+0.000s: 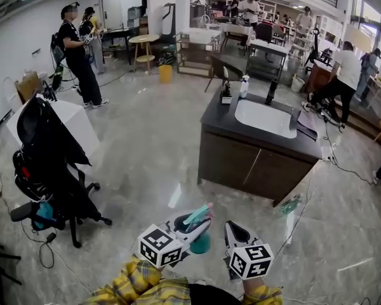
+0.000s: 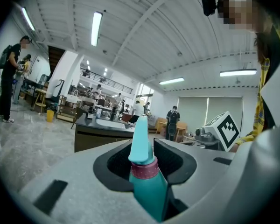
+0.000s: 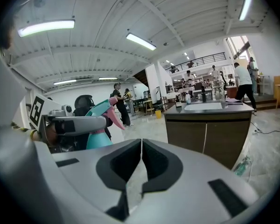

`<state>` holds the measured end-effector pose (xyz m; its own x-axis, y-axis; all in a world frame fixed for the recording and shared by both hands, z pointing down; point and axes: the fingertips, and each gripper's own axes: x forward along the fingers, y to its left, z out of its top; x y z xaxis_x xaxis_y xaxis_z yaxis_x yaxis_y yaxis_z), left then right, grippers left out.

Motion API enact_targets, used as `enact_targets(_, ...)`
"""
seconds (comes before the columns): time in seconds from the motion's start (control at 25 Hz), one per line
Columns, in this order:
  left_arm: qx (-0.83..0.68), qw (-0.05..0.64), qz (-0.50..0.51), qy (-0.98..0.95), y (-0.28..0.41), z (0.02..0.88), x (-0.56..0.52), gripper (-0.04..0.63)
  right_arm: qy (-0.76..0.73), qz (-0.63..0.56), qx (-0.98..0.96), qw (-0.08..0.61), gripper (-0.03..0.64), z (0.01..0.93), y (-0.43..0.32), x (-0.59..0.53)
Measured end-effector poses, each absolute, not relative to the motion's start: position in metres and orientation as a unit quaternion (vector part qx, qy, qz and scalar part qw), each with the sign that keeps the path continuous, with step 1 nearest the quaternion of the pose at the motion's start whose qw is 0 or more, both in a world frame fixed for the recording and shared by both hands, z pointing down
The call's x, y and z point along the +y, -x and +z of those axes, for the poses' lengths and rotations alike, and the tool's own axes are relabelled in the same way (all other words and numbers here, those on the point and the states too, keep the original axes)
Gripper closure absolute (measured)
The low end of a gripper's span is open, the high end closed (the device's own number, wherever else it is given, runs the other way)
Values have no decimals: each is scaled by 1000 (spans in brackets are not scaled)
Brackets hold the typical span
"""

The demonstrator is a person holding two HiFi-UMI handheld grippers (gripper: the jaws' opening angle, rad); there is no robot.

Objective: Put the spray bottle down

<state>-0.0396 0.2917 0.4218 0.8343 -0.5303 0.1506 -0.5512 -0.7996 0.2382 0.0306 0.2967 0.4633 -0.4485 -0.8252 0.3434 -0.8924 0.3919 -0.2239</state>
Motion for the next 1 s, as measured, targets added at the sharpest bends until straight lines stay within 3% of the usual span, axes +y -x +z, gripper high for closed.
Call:
enact_targets(0.32, -299, 144, 39, -942, 11, 425, 258, 477, -505, 208, -833, 93, 609, 477, -57, 265)
enact_targets(1.0, -279, 147, 52, -948, 31, 422, 149, 477, -509, 222, -824, 112, 609, 478, -32, 163)
